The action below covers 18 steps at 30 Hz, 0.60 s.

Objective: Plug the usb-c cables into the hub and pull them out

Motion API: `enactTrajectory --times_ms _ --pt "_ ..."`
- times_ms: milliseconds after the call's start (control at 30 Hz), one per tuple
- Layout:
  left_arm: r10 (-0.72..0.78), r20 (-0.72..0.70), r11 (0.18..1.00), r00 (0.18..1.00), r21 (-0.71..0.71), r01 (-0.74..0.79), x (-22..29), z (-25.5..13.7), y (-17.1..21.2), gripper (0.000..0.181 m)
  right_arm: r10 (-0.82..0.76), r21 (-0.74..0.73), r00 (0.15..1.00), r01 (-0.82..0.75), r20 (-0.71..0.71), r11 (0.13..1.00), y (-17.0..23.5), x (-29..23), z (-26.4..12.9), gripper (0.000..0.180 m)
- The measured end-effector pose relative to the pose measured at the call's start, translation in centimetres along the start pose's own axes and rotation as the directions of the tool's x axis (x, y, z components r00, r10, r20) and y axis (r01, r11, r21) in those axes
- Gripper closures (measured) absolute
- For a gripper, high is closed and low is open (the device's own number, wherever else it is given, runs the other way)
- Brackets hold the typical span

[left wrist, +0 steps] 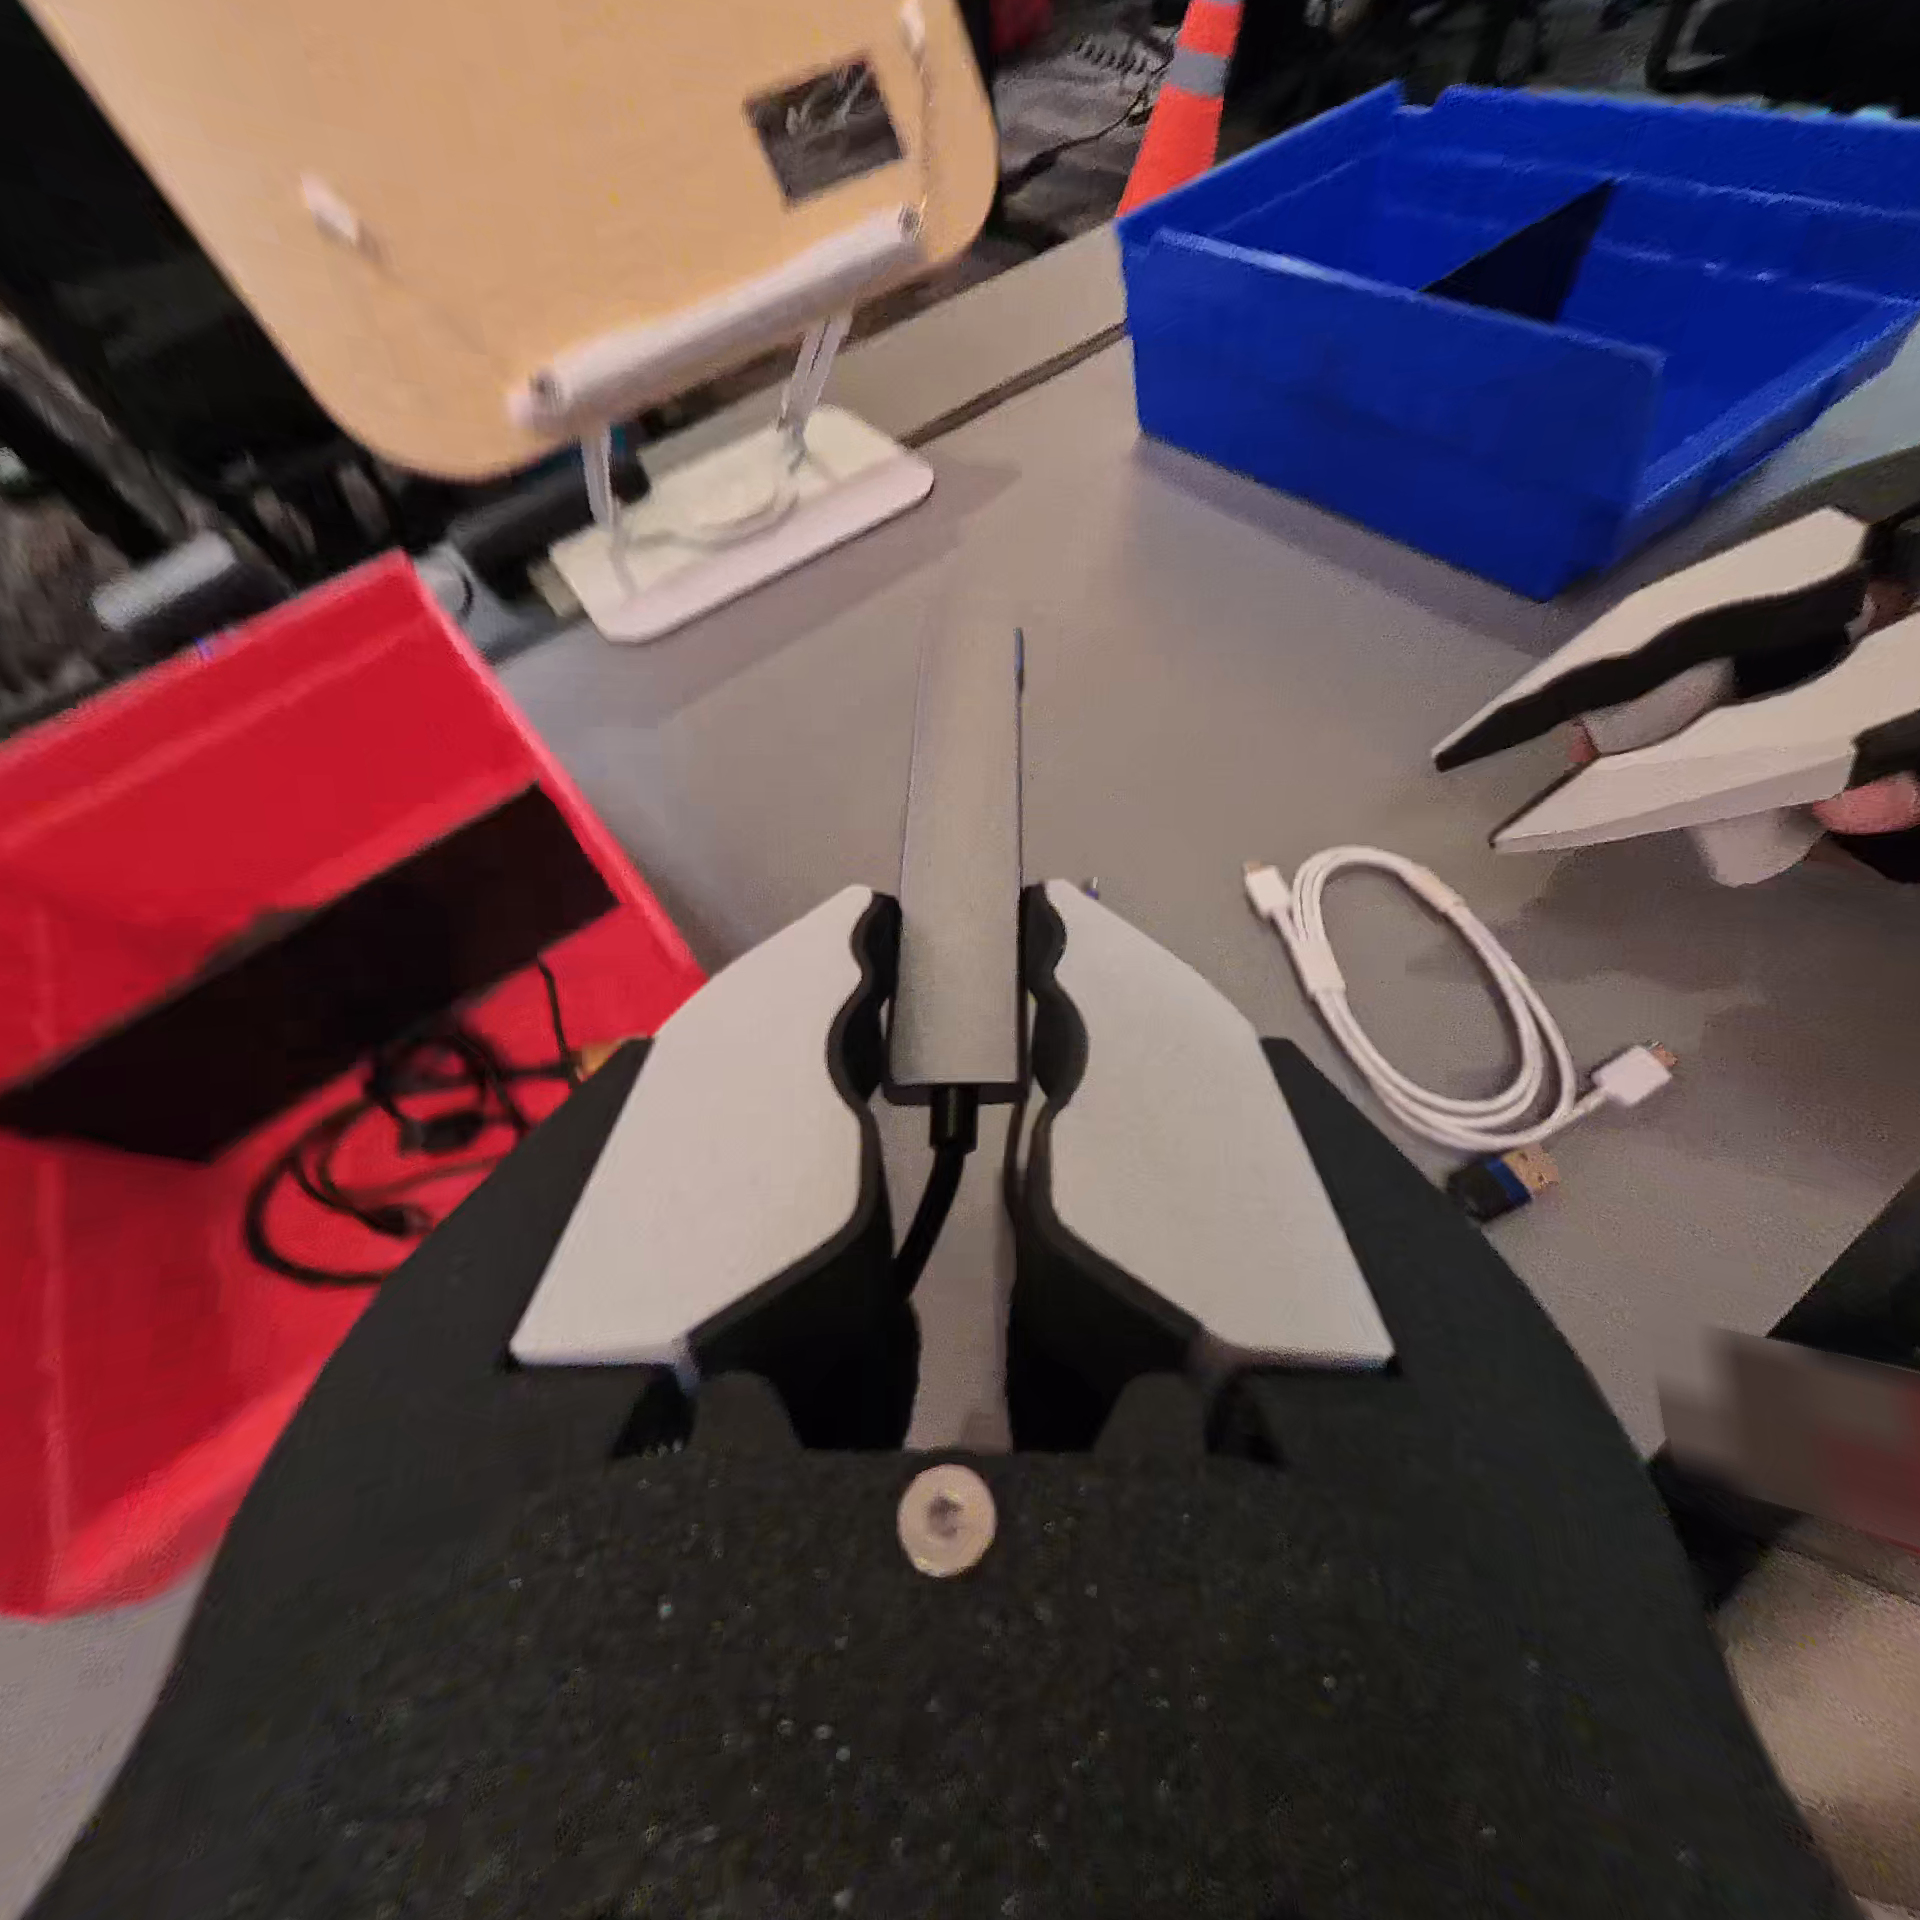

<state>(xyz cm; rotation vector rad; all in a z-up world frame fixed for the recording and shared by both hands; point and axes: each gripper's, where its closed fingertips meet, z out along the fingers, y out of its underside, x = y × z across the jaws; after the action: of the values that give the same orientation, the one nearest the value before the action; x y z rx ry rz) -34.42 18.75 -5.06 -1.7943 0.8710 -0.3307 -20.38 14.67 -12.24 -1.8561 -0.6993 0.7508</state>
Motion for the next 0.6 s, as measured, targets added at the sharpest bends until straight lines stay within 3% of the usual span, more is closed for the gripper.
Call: enactTrajectory --times_ms 67,133,267,400,500,600 --pt "-0.067 0.016 0.998 0.998 -0.018 0.068 -0.3 0.2 2.3 0.157 -0.005 -0.061 1.0 0.004 -0.025 0.998 0.1 -0.4 1.8 0.144" --pt "-0.096 0.034 0.995 0.995 -0.023 0.097 -0.6 0.3 3.8 0.157 -0.015 -0.122 0.999 0.021 0.045 0.992 -0.2 -2.9 3.4 0.14" --pt "-0.164 0.001 0.986 0.987 0.033 0.163 -1.0 0.2 4.1 0.157 -0.18 -0.295 0.966 0.23 0.188 0.927 3.2 -8.9 5.7 0.141" --pt "-0.152 -0.007 0.987 0.988 0.052 0.153 -1.1 0.4 4.5 0.157 -0.219 -0.373 0.958 0.274 0.183 0.886 5.5 -10.3 7.7 0.149" --pt "-0.141 0.004 0.988 0.99 0.057 0.141 -1.2 0.4 4.4 0.157 -0.192 -0.39 0.961 0.258 0.201 0.884 5.4 -11.4 9.2 0.153" --pt "-0.147 0.018 0.987 0.989 0.066 0.146 -1.5 0.4 4.0 0.157 -0.224 -0.415 0.967 0.253 0.119 0.874 4.3 -10.4 11.6 0.156"
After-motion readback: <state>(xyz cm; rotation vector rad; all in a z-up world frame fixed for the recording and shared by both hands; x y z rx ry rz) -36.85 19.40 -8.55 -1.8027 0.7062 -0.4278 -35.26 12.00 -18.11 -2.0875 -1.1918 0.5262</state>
